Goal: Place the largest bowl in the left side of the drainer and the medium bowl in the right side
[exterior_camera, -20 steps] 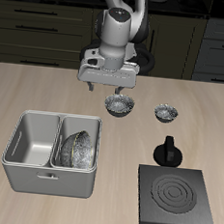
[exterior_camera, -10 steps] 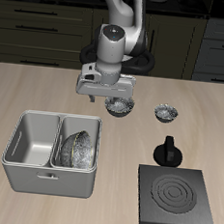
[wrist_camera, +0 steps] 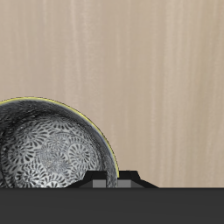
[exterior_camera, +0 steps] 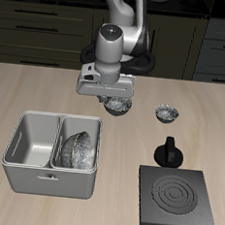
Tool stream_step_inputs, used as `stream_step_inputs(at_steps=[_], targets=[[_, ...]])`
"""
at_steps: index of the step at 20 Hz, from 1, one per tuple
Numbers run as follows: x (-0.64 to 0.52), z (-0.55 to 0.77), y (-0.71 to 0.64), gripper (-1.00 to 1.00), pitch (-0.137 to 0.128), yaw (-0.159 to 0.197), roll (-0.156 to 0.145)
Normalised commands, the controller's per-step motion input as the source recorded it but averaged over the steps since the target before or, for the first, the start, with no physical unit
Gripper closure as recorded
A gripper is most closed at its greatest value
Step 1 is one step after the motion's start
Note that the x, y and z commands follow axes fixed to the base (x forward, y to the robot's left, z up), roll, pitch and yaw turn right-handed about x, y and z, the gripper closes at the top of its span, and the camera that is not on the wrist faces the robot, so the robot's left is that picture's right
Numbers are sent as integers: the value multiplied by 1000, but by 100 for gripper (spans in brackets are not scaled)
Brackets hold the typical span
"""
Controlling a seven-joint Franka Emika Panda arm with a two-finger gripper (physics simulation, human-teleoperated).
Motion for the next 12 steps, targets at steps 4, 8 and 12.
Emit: stream_step_inputs(at_steps=[4,8,12], targets=[[-19,412,-104,100,-48,53,-17],[-23,522,-220,100,-31,42,-54],[68,840,-471,100,-57,39,-113]])
